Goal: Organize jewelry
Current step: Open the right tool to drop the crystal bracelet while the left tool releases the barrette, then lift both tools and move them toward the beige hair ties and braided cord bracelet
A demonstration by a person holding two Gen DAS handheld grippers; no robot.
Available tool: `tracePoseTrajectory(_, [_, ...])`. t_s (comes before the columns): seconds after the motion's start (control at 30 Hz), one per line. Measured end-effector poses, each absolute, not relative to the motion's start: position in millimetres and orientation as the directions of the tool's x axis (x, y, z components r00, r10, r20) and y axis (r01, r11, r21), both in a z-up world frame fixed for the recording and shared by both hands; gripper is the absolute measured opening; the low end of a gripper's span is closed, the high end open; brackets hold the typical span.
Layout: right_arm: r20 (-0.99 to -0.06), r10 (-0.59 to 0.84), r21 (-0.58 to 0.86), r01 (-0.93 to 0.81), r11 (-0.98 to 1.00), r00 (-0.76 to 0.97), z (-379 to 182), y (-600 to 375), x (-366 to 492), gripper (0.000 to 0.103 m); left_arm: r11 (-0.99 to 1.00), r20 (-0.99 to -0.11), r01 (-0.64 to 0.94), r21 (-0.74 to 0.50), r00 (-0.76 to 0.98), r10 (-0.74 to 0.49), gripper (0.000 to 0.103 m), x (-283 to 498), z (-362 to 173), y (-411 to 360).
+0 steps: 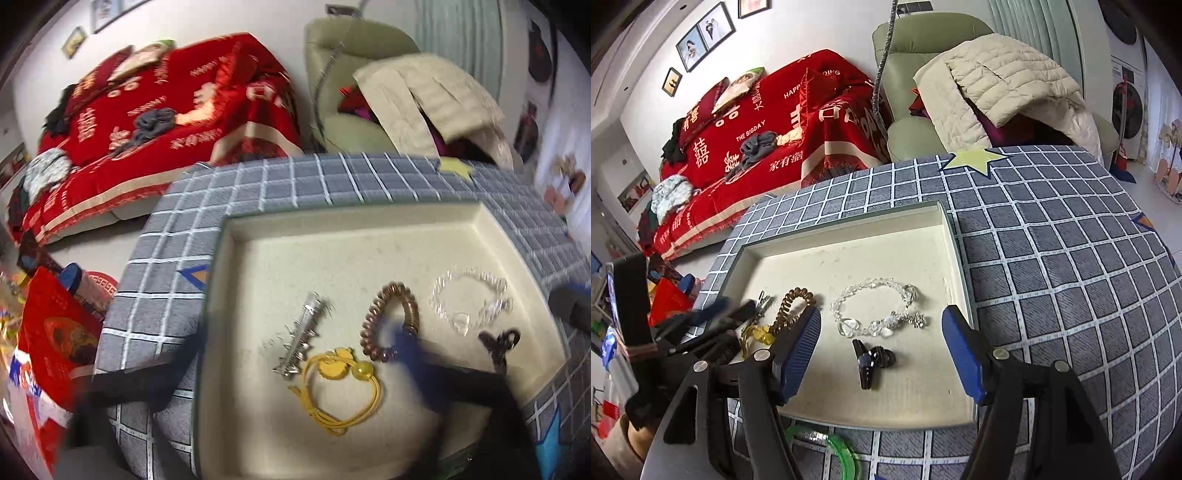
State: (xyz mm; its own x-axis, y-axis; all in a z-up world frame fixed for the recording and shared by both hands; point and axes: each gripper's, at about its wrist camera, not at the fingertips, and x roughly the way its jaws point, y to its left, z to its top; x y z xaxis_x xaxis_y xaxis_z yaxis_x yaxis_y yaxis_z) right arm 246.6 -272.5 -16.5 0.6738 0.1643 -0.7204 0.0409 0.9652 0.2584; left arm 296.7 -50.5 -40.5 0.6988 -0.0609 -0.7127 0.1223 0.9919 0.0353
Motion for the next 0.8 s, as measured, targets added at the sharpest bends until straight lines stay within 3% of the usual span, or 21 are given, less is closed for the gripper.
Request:
tracePoseTrajectory(0.13, [-0.722, 0.166, 0.258, 0.039, 0.965, 0.672, -16.2, -272.6, 240.2, 0.072, 0.991, -0.701, 0.134, 0.025, 0.709, -0.078, 0.103, 296.7, -30.0, -47.1])
tracePoseTrajectory(0.4, [-0.701, 0.195, 0.292, 0.026, 0.956, 0.686, -9.3, -273.3, 215.3, 0.087, 0.986, -0.692, 0.16, 0.036, 0.716, -0.091, 0.103, 259.7, -25.9, -37.1])
tracePoseTrajectory(0.47, [-0.685, 0.218, 0.321, 0.019, 0.947, 0.695, -8.3, -275.7, 207.5, 0.103, 0.985, -0.702, 0.174, 0.021, 0.704, -0.109, 0.103, 243.4, -26.9, -35.0])
tracePoseTrajectory(0.6, [-0.643, 0.229, 0.343, 0.008, 0.939, 0.731, -4.0, -279.5, 186.6, 0.103, 0.982, -0.711, 0.188, 0.016, 0.693, -0.121, 0.103, 217.8, -29.6, -28.9])
tracePoseTrajectory(0.8, [-0.672, 0.245, 0.341, -0.001, 0.94, 0.699, -3.7, -278.0, 161.0, 0.103, 0.985, -0.732, 0.171, 0.014, 0.673, -0.106, 0.103, 179.6, -36.5, -19.1])
